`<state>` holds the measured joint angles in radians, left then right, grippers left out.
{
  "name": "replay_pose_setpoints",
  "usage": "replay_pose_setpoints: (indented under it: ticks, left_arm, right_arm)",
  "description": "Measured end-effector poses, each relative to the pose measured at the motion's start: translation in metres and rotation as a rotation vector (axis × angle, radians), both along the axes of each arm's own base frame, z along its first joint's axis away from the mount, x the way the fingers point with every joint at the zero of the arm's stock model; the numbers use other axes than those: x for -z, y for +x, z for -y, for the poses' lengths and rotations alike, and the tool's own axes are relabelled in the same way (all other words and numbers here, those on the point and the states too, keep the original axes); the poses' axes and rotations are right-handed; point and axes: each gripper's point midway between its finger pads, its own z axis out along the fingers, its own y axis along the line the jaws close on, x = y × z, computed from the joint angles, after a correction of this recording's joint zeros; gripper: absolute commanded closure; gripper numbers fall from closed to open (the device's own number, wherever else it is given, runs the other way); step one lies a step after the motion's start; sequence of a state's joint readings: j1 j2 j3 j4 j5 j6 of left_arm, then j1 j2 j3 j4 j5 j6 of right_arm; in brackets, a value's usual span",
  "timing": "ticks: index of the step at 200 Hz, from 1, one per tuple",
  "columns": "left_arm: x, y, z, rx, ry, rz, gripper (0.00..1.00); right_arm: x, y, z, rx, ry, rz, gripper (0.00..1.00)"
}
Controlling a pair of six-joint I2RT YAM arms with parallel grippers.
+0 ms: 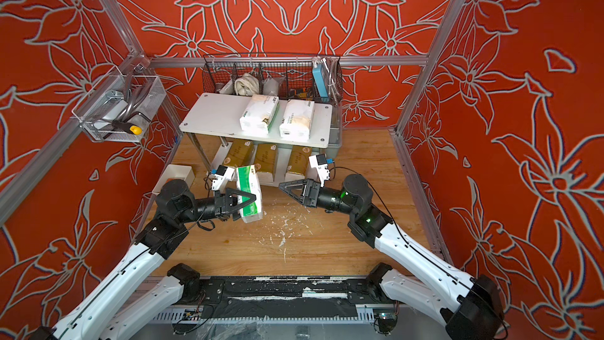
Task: Place the tissue boxes on the shelf by color
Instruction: Pick up the box of tissues from the center of the board.
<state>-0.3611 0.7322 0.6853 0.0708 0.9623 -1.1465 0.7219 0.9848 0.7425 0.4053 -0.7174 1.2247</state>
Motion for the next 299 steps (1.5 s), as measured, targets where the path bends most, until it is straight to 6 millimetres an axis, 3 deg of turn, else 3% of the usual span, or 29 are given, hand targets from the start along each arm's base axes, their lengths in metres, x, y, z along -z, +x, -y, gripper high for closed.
replay_pose_setpoints:
  ticks: [46,108,188,243,299]
  left_arm:
    - [-0.016,-0.003,0.002,0.026,-0.021,0.017,0.15]
    - [-0.014,-0.001,0.003,0.031,-0.017,0.005,0.15]
    - [-0.014,-0.002,0.004,0.039,0.001,-0.004,0.16]
    - [-0.011,-0.002,0.004,0.040,0.014,-0.006,0.16]
    - [-0.012,-0.001,0.006,0.052,0.019,-0.009,0.16]
  right_arm:
    - [-0.021,0.011,-0.018,-0.052,0.050,0.018,0.01]
    - [-0.031,0.027,-0.041,-0.092,0.065,0.022,0.01]
    - [-0.010,0.024,-0.085,-0.186,0.027,-0.027,0.02]
    - [-0.011,0.021,-0.089,-0.210,0.033,-0.027,0.10]
    - [-0.015,0.019,-0.089,-0.223,0.044,-0.023,0.33]
